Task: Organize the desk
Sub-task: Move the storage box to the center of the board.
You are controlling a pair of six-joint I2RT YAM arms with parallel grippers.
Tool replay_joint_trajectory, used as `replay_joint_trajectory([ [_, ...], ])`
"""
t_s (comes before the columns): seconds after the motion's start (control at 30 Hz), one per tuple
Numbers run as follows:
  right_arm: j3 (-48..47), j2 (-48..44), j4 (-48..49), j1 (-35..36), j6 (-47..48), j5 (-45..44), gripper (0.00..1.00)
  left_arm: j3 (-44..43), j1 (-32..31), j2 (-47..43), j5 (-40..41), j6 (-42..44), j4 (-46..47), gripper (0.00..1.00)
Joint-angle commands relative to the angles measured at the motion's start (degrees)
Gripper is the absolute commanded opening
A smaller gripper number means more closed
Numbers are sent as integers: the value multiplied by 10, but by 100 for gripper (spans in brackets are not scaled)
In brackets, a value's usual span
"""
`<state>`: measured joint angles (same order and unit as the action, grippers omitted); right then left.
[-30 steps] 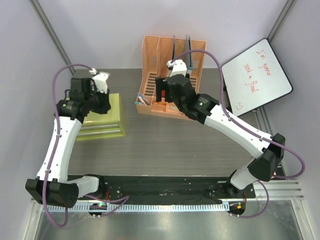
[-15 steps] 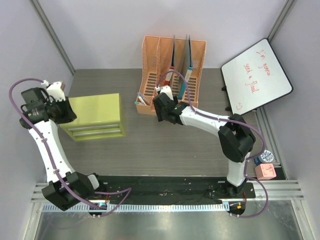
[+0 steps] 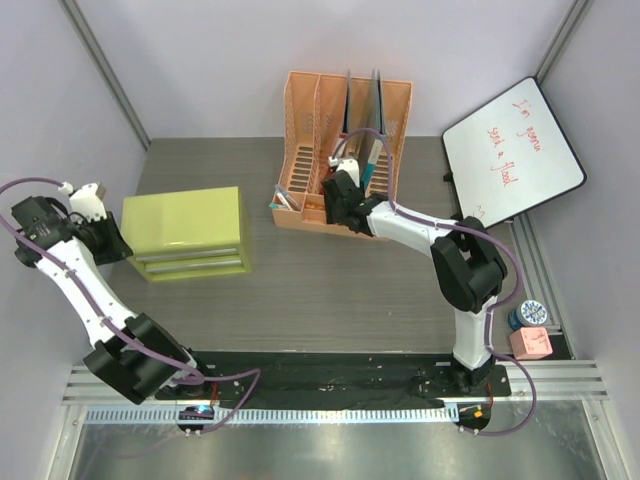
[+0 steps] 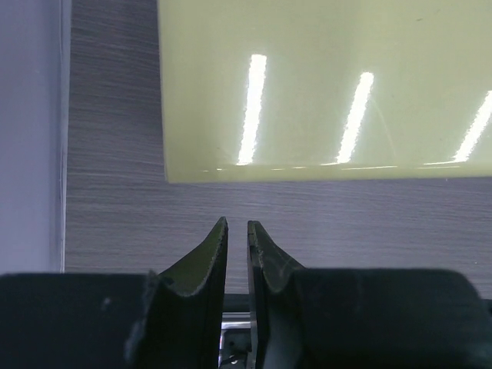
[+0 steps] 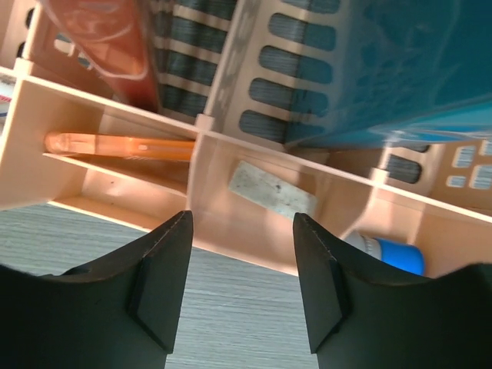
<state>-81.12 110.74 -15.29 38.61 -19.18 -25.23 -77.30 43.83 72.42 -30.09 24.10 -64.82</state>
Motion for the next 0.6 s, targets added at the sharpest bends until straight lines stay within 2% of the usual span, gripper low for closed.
replay_joint_trajectory([
  [0.0, -22, 4, 41, 7, -20, 20, 57, 12, 19, 7, -4, 17, 36, 17],
  [0.27, -37, 11, 50, 6, -29, 10, 57, 14, 51, 18, 17, -5, 82, 17],
  [0.57, -47, 22, 58, -3, -48, -3, 57, 64, 61, 31, 50, -29, 176, 18],
])
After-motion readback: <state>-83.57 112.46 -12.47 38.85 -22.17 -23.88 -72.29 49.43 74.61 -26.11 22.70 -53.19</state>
